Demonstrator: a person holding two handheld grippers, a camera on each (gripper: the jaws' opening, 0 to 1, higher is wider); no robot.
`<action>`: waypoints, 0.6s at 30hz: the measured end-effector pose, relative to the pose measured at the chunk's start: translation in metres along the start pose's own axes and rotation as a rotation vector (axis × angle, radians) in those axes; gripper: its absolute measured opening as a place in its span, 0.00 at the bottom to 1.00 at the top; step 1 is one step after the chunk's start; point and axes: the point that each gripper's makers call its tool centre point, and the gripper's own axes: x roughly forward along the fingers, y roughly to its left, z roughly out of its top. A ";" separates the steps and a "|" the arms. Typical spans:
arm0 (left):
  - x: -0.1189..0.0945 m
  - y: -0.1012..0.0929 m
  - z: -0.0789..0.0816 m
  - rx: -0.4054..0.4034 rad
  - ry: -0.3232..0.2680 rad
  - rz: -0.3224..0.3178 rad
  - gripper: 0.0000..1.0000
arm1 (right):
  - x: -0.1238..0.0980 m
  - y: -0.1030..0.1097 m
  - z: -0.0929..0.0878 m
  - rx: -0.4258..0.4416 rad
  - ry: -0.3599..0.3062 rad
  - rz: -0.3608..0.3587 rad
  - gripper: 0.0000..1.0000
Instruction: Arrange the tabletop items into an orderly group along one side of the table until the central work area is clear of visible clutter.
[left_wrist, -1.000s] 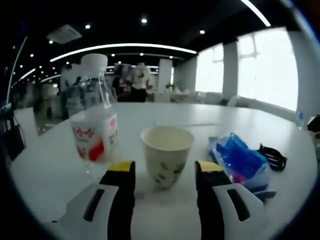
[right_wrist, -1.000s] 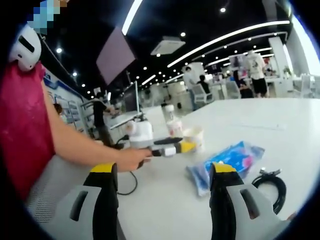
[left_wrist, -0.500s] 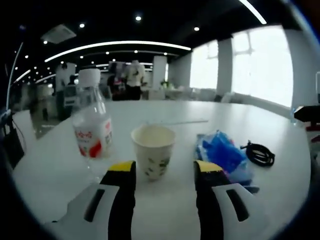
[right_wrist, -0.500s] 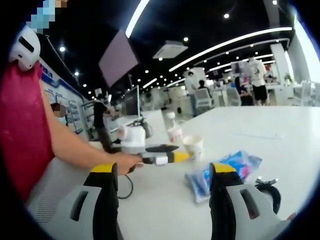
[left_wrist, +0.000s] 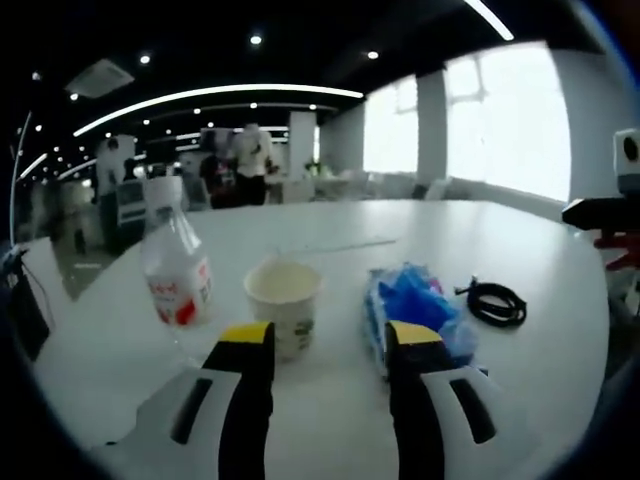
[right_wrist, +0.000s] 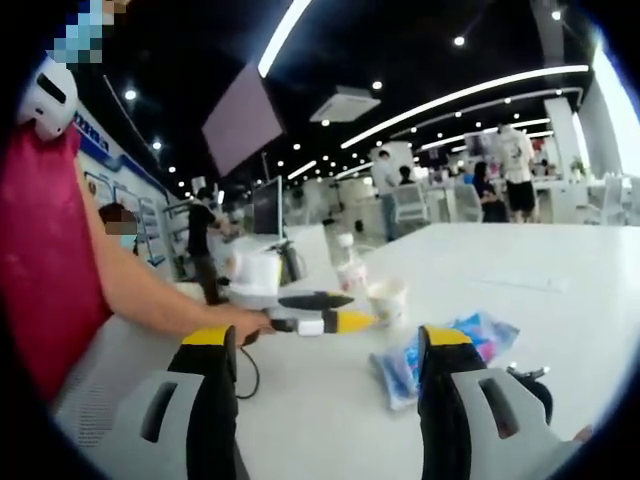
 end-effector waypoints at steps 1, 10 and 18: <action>-0.002 -0.003 0.000 0.009 0.004 -0.008 0.41 | -0.001 0.000 0.000 -0.001 -0.001 -0.002 0.73; -0.017 -0.019 0.008 0.037 0.017 -0.086 0.42 | -0.007 -0.004 0.002 -0.010 -0.002 -0.012 0.73; -0.028 -0.028 0.010 0.030 0.036 -0.136 0.52 | -0.009 -0.009 0.004 -0.019 0.007 -0.016 0.73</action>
